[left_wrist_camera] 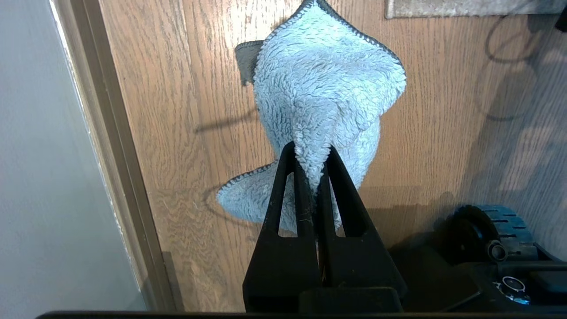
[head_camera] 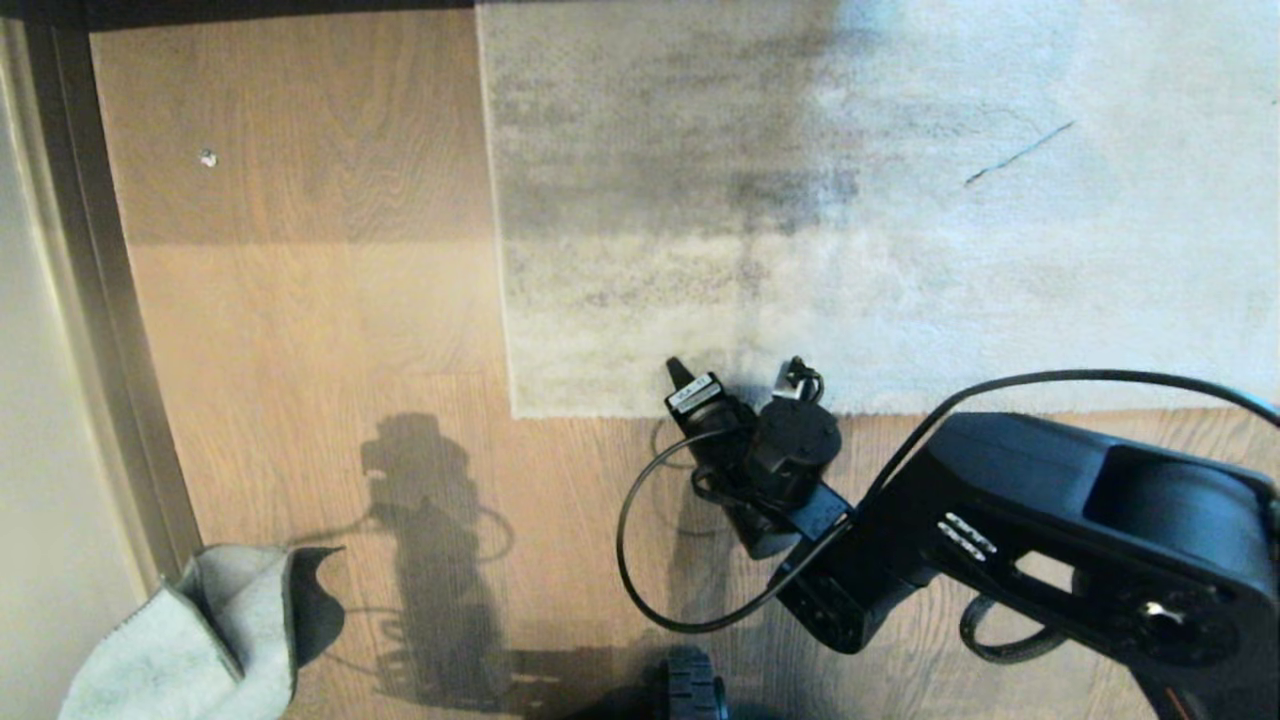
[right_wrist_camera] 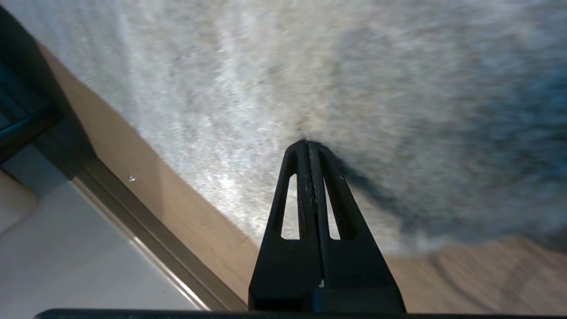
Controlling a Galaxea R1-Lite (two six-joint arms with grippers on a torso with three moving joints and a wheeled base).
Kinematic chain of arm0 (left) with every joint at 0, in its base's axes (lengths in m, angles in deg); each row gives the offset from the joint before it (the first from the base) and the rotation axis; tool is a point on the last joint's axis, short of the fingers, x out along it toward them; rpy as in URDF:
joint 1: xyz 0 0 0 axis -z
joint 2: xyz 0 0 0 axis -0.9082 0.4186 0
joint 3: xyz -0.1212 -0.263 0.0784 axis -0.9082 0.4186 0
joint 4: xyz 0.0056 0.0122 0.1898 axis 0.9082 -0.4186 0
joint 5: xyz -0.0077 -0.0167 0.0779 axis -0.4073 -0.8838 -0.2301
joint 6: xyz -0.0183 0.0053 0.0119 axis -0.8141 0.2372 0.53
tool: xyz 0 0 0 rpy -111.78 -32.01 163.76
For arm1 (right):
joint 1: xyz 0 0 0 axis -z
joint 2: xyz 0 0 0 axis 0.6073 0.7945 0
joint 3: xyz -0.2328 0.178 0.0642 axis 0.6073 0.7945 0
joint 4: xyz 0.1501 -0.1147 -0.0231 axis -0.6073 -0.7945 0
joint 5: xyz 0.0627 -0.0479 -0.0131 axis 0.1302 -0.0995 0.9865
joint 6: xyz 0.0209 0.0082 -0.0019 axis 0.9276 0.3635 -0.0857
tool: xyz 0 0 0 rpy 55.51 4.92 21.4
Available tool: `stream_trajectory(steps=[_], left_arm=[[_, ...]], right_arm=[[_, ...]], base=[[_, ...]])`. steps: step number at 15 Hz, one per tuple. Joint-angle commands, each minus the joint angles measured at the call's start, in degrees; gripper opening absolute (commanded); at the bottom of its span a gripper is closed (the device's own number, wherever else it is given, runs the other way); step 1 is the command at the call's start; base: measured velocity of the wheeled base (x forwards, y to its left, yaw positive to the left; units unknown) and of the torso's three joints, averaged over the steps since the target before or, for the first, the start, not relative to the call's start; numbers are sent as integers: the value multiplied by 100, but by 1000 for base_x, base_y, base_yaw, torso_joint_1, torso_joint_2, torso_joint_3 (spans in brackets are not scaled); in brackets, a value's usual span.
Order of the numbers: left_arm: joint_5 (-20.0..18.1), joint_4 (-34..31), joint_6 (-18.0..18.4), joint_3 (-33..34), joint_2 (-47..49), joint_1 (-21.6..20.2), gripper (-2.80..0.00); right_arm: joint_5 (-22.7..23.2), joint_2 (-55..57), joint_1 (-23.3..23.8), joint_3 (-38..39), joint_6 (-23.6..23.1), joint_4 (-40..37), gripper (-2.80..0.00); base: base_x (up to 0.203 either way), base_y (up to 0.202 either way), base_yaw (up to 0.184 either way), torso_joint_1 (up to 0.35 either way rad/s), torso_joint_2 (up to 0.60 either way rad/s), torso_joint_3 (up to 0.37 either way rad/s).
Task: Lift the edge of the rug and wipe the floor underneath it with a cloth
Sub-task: Lay down the carpet
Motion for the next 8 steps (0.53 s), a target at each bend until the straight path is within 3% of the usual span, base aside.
stream_trajectory(steps=[1, 8], left_arm=[[-1, 2, -2, 0, -2, -1, -280], [-9, 2, -2, 0, -2, -1, -280]], right_arm=[[-5, 69, 33, -3, 40, 267, -280], [-5, 60, 33, 419, 60, 267, -280]], base=[[0, 0, 0, 0, 0, 0], [0, 0, 0, 0, 0, 0]])
